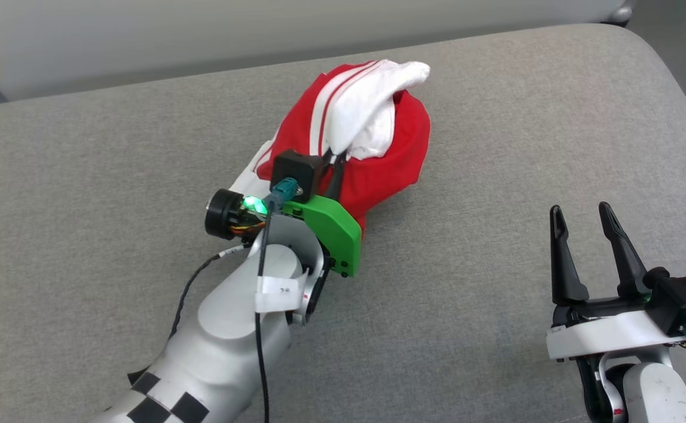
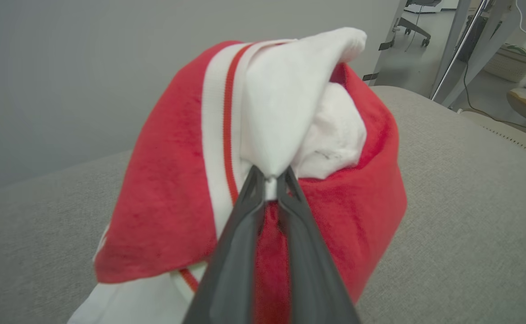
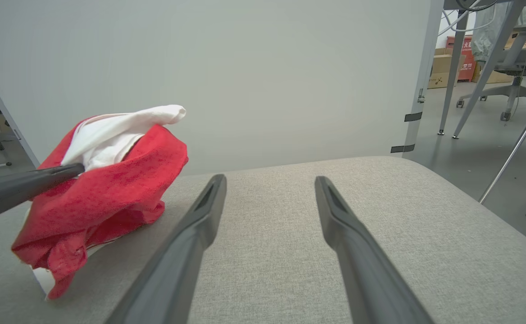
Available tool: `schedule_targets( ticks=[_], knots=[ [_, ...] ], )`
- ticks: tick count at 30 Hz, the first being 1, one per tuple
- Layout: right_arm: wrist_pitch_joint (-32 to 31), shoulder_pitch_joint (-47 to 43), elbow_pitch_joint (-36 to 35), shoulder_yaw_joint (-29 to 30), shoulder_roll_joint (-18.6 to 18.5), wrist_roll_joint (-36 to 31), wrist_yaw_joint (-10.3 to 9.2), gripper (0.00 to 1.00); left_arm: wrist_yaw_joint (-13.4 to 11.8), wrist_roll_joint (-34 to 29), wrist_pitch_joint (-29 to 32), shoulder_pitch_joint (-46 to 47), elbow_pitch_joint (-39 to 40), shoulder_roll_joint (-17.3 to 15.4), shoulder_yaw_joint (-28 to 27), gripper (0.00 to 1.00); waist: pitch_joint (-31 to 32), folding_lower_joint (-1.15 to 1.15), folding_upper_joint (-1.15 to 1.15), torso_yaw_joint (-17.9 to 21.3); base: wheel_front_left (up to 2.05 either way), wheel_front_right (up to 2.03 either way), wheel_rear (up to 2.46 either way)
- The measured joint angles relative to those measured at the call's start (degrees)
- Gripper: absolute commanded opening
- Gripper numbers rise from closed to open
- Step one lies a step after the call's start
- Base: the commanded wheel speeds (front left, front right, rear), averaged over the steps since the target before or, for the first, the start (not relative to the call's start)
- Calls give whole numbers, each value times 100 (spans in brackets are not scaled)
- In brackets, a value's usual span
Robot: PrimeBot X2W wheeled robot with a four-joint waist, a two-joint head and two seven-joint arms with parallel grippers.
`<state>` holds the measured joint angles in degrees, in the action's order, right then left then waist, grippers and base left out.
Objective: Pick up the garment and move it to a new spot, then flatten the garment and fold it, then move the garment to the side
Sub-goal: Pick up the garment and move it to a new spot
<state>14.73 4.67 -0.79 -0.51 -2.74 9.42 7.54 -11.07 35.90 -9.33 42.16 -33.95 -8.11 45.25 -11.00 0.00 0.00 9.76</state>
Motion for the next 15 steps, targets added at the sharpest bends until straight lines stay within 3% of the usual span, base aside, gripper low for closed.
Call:
schedule_targets(
  ticks=[1, 2, 8, 15],
  knots=[
    [0, 25, -4, -15, 0, 5, 0, 100, 10, -3, -67, 11, -181, 104, 42, 34, -47, 0, 0, 63, 0, 0, 0],
    [0, 35, -7, -27, 0, 5, 0, 100, 69, -3, -79, 23, -349, 183, 107, 100, -92, 0, 0, 120, 0, 0, 0],
    [0, 42, 18, -49, 0, 38, 0, 100, 583, 0, -291, 18, -822, 452, 487, 100, -261, 0, 0, 346, 0, 0, 0],
    [0, 3, 82, -41, -1, -27, 0, 100, 647, 78, -513, -25, -795, 479, 304, 100, -76, 0, 0, 297, 0, 0, 0]
  ],
)
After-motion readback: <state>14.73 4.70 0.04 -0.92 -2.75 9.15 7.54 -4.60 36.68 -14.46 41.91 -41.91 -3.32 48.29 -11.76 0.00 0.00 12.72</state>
